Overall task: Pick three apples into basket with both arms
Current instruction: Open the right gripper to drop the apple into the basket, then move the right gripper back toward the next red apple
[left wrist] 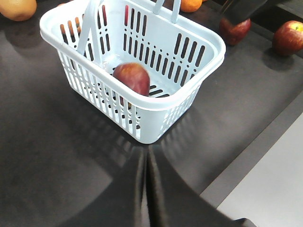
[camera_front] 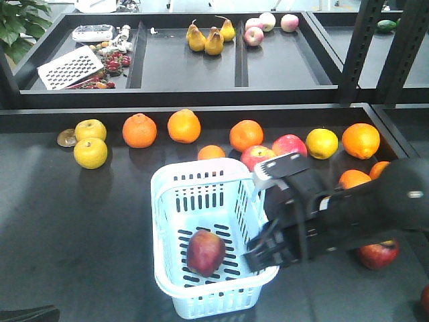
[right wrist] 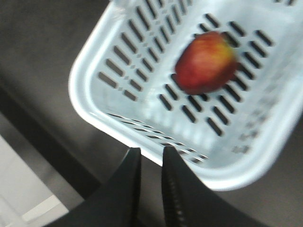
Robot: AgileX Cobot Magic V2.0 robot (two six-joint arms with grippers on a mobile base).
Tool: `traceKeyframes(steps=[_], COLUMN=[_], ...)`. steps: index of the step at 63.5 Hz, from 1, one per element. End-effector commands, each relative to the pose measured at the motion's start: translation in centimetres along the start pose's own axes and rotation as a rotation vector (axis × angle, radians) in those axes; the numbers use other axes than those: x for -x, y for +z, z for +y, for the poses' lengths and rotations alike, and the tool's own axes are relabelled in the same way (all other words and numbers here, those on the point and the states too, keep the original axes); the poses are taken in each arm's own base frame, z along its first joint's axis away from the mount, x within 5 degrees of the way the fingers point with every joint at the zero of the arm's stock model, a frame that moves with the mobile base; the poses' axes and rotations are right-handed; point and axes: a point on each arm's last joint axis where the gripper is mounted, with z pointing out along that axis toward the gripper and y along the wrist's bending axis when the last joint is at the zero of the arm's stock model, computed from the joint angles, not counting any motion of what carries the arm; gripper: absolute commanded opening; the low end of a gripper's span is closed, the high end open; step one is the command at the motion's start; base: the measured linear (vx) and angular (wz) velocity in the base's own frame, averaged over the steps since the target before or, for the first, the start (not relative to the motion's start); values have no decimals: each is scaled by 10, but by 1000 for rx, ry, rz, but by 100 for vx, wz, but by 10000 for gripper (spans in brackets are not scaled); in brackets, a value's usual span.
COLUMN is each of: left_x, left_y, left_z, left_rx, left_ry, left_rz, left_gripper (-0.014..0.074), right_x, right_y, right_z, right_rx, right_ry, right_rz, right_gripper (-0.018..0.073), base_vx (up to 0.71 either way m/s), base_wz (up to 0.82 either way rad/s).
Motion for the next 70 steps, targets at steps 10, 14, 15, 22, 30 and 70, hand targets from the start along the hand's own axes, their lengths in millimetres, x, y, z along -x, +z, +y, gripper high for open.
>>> traceKeyframes(steps=[10,14,15,22,30,70], left_x=[13,13,13,13,13,13], left_y=[-3,-3,-3,-3,-3,-3], left_z=[1,1,1,1,1,1], left_rx=[13,13,13,13,13,13], left_ry=[-26,-26,-26,-26,-26,-26], left_rz=[-79,-79,-79,-79,-79,-79], left_gripper=[-7,-7,-7,-7,-7,-6], right_x=[-4,-8,-9,-14,-15,-7], right_y=[-72,-84,-86,-101,-110,-118], right_z=[-31,-40,-42,-59,-75,-186], right_rx=[-297,-374,-395,-508,-575,-603], right_ry=[55,72,76,100,148,490], right_rz=[-108,-116,-116,-138,-181,-107], right_gripper=[39,33,32,33,33,309], base_vx=[0,0,0,0,0,0], base_wz=[0,0,0,0,0,0])
